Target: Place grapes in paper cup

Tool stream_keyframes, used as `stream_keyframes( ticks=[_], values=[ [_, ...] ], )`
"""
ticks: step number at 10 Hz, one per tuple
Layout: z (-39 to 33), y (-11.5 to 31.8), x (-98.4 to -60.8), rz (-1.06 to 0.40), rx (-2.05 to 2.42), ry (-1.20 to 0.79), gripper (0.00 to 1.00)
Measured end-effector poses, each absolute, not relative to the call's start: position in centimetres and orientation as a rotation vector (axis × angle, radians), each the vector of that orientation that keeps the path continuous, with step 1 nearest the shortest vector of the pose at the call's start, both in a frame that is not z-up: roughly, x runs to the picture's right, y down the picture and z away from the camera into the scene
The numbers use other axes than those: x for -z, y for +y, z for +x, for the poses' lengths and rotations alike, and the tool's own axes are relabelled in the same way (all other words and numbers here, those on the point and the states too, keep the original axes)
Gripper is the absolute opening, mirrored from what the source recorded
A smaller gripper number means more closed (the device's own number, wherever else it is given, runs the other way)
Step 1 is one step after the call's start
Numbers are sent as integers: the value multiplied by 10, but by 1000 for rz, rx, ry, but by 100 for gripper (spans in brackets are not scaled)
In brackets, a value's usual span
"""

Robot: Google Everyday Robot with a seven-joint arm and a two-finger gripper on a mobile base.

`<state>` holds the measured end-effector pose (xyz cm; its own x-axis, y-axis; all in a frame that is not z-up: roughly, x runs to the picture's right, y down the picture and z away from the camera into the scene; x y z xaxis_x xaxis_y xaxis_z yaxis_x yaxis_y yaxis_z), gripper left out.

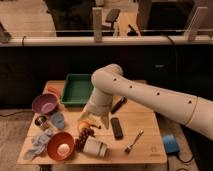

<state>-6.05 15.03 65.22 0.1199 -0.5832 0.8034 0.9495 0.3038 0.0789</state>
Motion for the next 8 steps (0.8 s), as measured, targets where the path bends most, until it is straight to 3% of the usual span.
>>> stream_keyframes(
  ticks=[8],
  values=[
    [-59, 147, -653, -501, 1188, -896, 80]
  ],
)
